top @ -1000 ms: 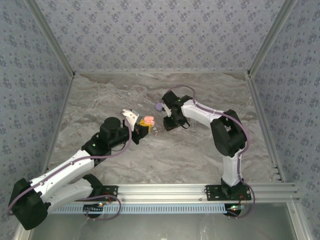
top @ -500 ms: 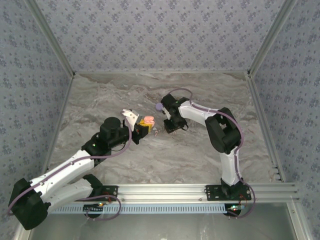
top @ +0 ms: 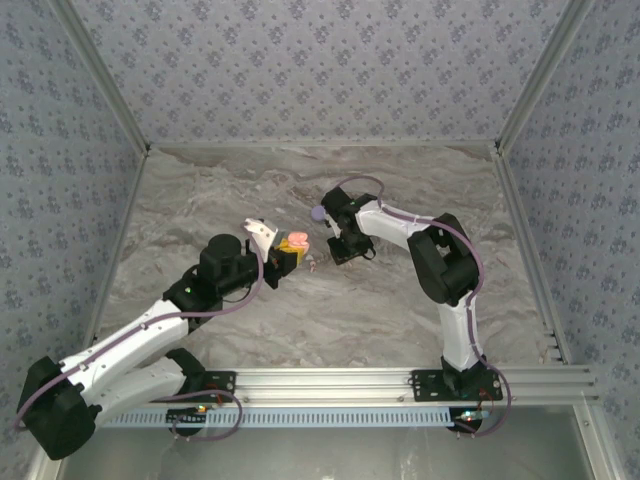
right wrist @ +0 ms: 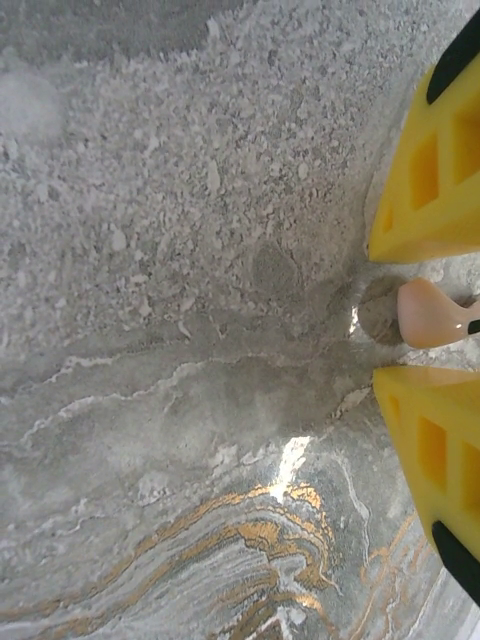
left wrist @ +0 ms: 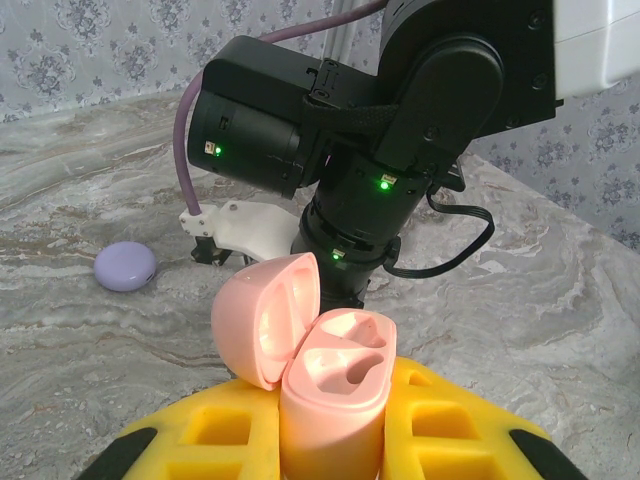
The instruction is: Insert the wireless bluetooth earbuds into the charging case
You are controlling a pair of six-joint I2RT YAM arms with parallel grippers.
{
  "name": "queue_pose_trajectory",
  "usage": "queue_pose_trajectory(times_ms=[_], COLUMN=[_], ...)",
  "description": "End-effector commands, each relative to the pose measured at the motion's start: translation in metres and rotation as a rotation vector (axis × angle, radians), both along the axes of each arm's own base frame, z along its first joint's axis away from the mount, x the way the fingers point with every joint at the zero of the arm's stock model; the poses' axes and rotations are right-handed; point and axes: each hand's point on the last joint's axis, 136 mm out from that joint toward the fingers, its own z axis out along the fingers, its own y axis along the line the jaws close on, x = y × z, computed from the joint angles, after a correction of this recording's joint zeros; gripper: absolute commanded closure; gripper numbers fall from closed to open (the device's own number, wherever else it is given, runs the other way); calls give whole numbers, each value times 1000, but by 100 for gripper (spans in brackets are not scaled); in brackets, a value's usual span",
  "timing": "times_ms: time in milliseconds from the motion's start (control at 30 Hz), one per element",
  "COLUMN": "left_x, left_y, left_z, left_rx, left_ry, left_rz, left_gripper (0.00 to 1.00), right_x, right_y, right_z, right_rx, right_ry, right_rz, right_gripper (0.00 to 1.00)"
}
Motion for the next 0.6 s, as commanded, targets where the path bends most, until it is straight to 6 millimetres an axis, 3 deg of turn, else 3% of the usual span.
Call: queue_pose_trajectory(times_ms=[0, 267, 567], left_x=[-1, -1, -1], left_y=[1, 1, 1], left_z=[4, 3, 2], left_rx=[-9, -7, -7], left_ry=[-5, -4, -1], left_rz=[8, 9, 10], left_gripper=[82, 82, 82], right_x=[1, -3, -3], right_y=[-4, -6, -9], right_z=[-12, -14, -15], right_rx=[-30, -50, -61], right_ry=[22, 24, 16], right_rz=[-28, -36, -56], right_gripper=[66, 67, 76])
